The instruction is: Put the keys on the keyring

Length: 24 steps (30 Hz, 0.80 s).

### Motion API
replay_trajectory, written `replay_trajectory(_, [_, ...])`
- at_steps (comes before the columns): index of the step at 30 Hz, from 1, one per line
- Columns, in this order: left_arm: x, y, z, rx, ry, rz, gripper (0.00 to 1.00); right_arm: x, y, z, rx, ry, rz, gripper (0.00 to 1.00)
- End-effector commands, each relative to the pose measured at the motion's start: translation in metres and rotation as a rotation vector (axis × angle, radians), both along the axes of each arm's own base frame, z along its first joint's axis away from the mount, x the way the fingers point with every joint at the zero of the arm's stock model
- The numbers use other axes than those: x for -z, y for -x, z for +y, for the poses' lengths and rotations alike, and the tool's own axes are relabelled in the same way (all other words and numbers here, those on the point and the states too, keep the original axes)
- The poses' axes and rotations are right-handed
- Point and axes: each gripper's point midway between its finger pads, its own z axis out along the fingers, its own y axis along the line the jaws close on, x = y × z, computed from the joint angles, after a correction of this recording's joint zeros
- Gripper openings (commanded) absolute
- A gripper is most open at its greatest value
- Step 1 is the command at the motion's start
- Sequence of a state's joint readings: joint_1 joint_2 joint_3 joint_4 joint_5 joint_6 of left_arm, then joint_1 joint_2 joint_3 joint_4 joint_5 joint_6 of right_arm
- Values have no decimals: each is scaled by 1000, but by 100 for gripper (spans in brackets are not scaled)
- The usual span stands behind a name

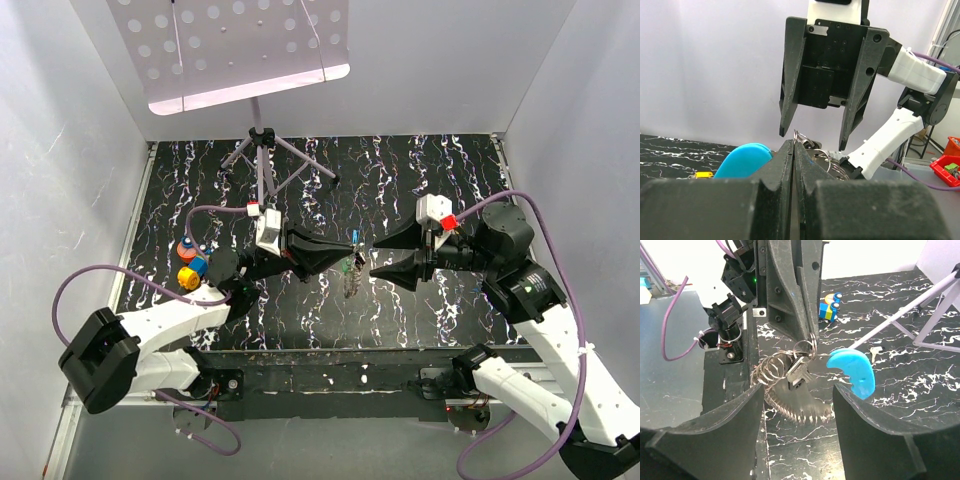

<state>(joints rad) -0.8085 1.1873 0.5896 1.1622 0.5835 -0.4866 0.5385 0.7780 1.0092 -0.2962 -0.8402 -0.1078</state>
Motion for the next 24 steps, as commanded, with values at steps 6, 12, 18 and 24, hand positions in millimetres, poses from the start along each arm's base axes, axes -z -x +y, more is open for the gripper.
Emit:
replay_trajectory(6, [1,-2,6,-75,-104,-125,0,-4,-6,-2,25,-25,-19,65])
replay_trajectory(12, [18,-12,7,-139,-251,-147,0,-52,-44,3,237,-263,174,42])
replay_trajectory(18, [28,-24,4,-174,-318,-136,0,-52,-51,11,247,-258,204,40])
replay_trajectory(24, [34,-36,4,-227,-368,-125,0,-32,-53,20,243,-166,213,41])
